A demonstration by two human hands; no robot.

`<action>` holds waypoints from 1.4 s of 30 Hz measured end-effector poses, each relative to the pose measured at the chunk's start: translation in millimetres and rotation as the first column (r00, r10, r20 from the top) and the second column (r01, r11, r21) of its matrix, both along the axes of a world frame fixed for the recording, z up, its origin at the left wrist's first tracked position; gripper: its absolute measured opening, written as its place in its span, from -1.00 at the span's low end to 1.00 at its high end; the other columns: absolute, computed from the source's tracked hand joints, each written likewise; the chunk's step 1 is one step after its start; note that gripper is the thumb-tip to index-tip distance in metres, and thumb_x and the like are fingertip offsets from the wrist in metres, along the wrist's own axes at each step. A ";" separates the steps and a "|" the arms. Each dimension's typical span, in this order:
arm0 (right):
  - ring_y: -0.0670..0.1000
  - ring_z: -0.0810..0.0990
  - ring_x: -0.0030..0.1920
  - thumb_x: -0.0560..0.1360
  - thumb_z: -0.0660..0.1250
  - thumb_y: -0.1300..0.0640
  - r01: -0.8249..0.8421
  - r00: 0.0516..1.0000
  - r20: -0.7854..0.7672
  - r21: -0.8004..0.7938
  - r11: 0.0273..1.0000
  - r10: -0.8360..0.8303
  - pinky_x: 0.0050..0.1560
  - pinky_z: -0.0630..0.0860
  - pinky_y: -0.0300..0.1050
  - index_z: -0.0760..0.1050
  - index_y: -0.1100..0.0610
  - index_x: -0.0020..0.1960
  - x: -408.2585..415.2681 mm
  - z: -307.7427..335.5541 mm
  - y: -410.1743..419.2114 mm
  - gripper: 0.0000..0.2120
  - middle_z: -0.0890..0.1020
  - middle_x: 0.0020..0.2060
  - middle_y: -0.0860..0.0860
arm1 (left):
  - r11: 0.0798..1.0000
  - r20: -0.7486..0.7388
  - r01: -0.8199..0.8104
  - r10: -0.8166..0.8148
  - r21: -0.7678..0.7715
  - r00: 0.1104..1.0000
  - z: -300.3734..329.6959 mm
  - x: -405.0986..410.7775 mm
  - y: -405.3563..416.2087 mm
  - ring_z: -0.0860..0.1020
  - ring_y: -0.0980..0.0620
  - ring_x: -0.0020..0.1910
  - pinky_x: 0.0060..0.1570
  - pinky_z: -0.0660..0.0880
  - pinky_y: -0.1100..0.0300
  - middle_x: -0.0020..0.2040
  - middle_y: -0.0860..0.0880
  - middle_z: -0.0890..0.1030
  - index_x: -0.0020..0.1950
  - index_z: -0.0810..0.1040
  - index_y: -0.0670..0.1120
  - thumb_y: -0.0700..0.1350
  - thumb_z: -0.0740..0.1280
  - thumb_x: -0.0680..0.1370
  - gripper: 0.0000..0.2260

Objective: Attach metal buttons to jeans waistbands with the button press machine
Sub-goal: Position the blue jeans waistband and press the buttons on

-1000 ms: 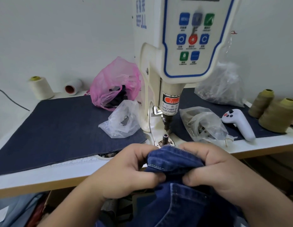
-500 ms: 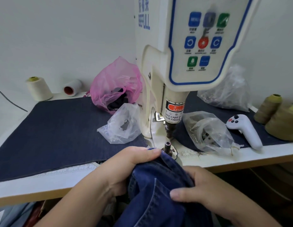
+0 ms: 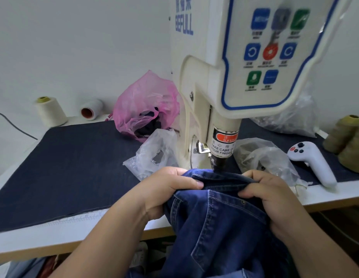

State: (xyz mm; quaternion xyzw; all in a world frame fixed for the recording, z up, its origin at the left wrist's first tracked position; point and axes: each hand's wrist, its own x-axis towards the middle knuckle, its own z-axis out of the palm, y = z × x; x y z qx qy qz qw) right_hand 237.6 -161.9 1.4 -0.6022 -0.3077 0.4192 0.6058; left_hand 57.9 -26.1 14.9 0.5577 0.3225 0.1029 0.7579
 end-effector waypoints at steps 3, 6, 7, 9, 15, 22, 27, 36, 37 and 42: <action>0.04 0.56 -0.41 0.30 0.35 0.47 -0.055 0.997 0.051 -0.065 0.996 0.058 -0.45 0.48 -0.17 0.57 0.12 -0.37 1.1 -3.5 -3.3 -0.74 0.58 -0.40 0.17 | 0.998 -0.034 0.068 -0.068 -0.007 0.997 -7.1 -5.0 2.1 0.65 -0.14 -0.16 -0.16 0.60 0.12 -0.05 -0.28 0.66 0.09 0.62 -0.31 -0.22 0.45 0.34 -0.65; 0.06 0.59 -0.38 0.17 0.48 0.31 -0.080 0.995 0.043 -0.093 0.992 0.084 -0.38 0.50 -0.14 0.60 0.11 -0.36 0.7 -2.7 -3.1 -0.86 0.61 -0.37 0.18 | 0.995 -0.058 0.094 -0.096 -0.038 0.994 -8.1 -5.5 3.9 0.65 -0.15 -0.13 -0.08 0.59 0.08 -0.02 -0.28 0.66 0.10 0.62 -0.29 -0.17 0.48 0.34 -0.63; 0.07 0.60 -0.36 0.13 0.51 0.25 -0.076 0.996 0.035 -0.094 0.993 0.079 -0.34 0.51 -0.11 0.61 0.12 -0.34 1.4 -2.6 -2.5 -0.86 0.62 -0.35 0.19 | 0.993 -0.054 0.102 -0.106 -0.063 0.993 -7.6 -4.9 4.2 0.65 -0.15 -0.11 -0.04 0.59 0.07 0.01 -0.27 0.66 0.10 0.63 -0.27 -0.12 0.49 0.34 -0.62; 0.09 0.61 -0.33 0.08 0.58 0.26 -0.077 0.996 0.034 -0.092 0.993 0.081 -0.31 0.53 -0.09 0.62 0.14 -0.31 4.3 -2.7 -0.3 -0.77 0.64 -0.32 0.21 | 0.987 -0.038 0.097 -0.102 -0.125 0.994 -7.1 -3.8 5.0 0.65 -0.14 -0.04 -0.01 0.60 0.09 0.08 -0.25 0.66 0.11 0.67 -0.22 -0.02 0.51 0.37 -0.61; 0.02 0.62 -0.35 0.06 0.64 0.21 -0.097 0.990 0.094 -0.046 0.994 0.101 -0.36 0.54 -0.20 0.62 0.10 -0.27 7.4 0.3 6.2 -0.71 0.65 -0.33 0.14 | 0.997 -0.038 -0.048 0.046 -0.066 0.998 -8.8 1.3 9.2 0.62 -0.18 -0.03 -0.04 0.58 0.05 0.10 -0.31 0.65 0.18 0.61 -0.32 -0.12 0.52 0.37 -0.55; -0.02 0.61 -0.36 0.32 0.45 0.42 0.100 0.981 0.164 0.012 0.995 -0.101 -0.36 0.52 -0.18 0.61 0.09 -0.28 10.4 -5.7 24.6 -0.78 0.65 -0.35 0.10 | 0.945 -0.068 -0.096 0.123 0.314 0.990 -6.4 13.5 20.3 0.70 -0.13 -0.13 -0.08 0.62 0.01 -0.12 -0.16 0.73 -0.04 0.66 -0.14 0.00 0.48 0.41 -0.76; -0.03 0.62 -0.37 0.31 0.44 0.42 0.166 0.970 0.177 -0.002 0.986 -0.163 -0.35 0.52 -0.16 0.62 0.06 -0.30 12.9 -12.0 34.3 -0.74 0.67 -0.36 0.07 | 0.894 -0.072 -0.133 0.181 0.428 0.981 -23.0 20.6 27.2 0.69 -0.01 -0.19 -0.10 0.58 0.05 -0.21 -0.02 0.72 -0.11 0.63 -0.07 0.02 0.47 0.45 -0.82; -0.01 0.61 -0.37 0.28 0.41 0.39 0.216 0.970 0.114 -0.013 0.976 -0.213 -0.38 0.52 -0.15 0.61 0.09 -0.30 20.7 -24.7 41.4 -0.80 0.66 -0.37 0.09 | 0.683 -0.029 -0.247 0.366 0.688 0.930 -49.2 41.6 18.2 0.44 0.25 -0.46 -0.43 0.33 0.39 -0.39 0.06 0.53 -0.27 0.44 -0.05 -0.05 0.46 0.50 -0.75; 0.00 0.59 -0.37 0.25 0.41 0.34 0.207 0.970 0.137 -0.024 0.978 -0.202 -0.36 0.50 -0.13 0.60 0.11 -0.29 20.9 -24.6 41.0 -0.85 0.65 -0.37 0.09 | 0.668 -0.023 -0.252 0.374 0.700 0.927 -49.9 42.0 17.7 0.44 0.24 -0.45 -0.42 0.34 0.39 -0.39 0.06 0.53 -0.27 0.44 -0.06 -0.04 0.47 0.49 -0.74; 0.00 0.55 -0.41 0.19 0.33 0.17 0.193 0.955 0.236 -0.029 0.981 -0.181 -0.38 0.46 -0.09 0.55 0.07 -0.26 22.1 -26.2 35.8 -0.87 0.61 -0.43 0.08 | 0.665 -0.022 -0.250 0.371 0.704 0.928 -52.9 42.9 15.4 0.44 0.24 -0.45 -0.41 0.34 0.37 -0.43 0.09 0.54 -0.27 0.46 -0.09 0.00 0.49 0.47 -0.72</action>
